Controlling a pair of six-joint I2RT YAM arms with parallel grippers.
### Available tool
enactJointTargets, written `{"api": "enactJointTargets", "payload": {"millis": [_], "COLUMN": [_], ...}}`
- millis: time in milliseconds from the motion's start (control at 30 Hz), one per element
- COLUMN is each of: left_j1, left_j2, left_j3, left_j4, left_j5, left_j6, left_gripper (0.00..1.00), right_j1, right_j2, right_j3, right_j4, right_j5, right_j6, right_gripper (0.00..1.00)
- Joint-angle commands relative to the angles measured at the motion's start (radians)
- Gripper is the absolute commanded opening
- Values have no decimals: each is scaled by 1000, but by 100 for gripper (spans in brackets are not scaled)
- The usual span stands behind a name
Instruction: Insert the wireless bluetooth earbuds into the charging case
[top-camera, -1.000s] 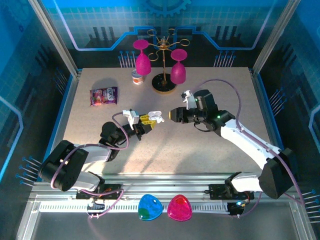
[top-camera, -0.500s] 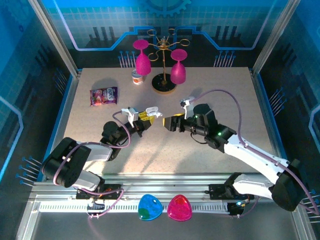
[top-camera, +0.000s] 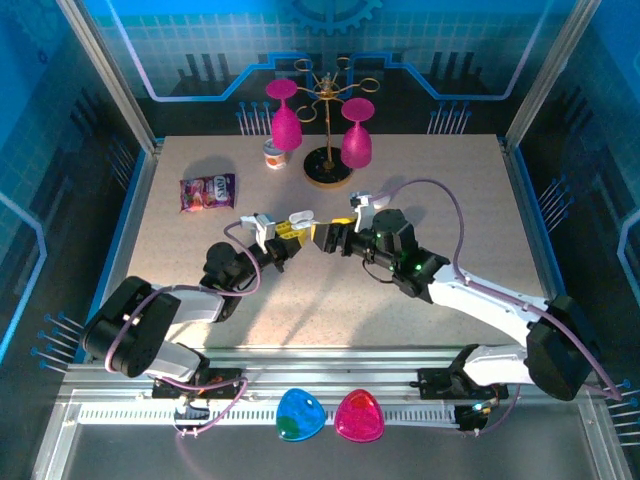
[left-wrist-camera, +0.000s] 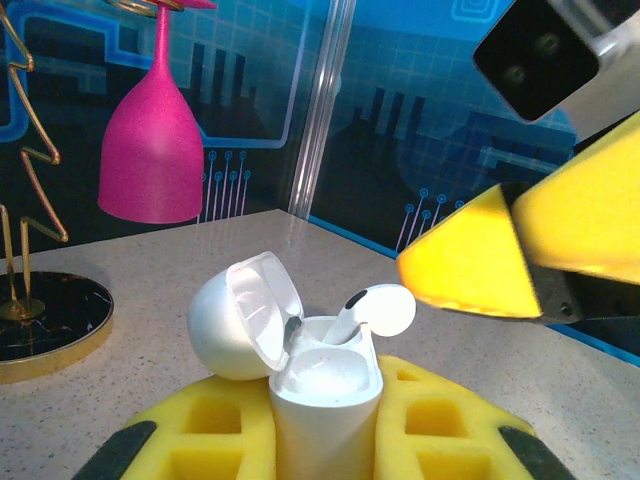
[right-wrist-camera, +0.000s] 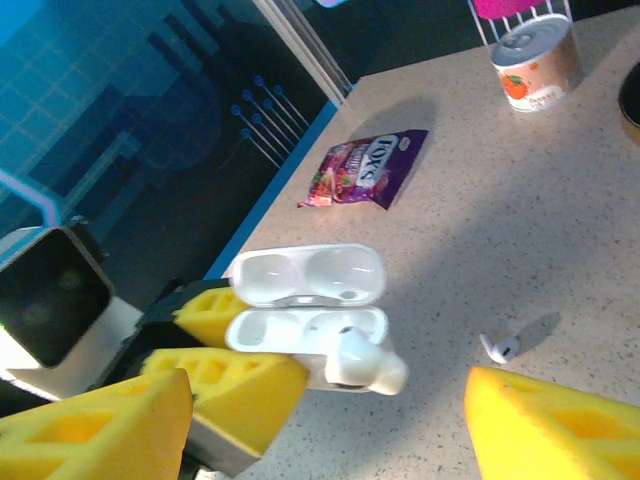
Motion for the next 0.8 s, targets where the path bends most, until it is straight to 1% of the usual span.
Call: {"api": "enactJointTargets", "payload": {"millis": [0,200,467,700,767], "left_j1": [-5,-4,-5,-5,-5], "left_j2": [-24,-30,-52,-51,-47], "left_j3": [13,12,8,10,9], "left_j4": [16,10,-8,-15,-15], "left_j5": [-15,-15,-12,-2,-2], "left_j6": [-16,-17,-12,-12,-12], "left_gripper": [3,3,3,3,3], "right_j1": [-16,-23,-33,-42,-43], "right_j2": [28,72,86,92,95], "right_j3": [-17,-16,-17,-7,-2], "right_j4": [80,108,119,119,119], "right_j5": [-31,-73,-88,-103,-108], "right_j6": [38,49,57,58,58], "right_gripper": [71,65,52,44,43]}}
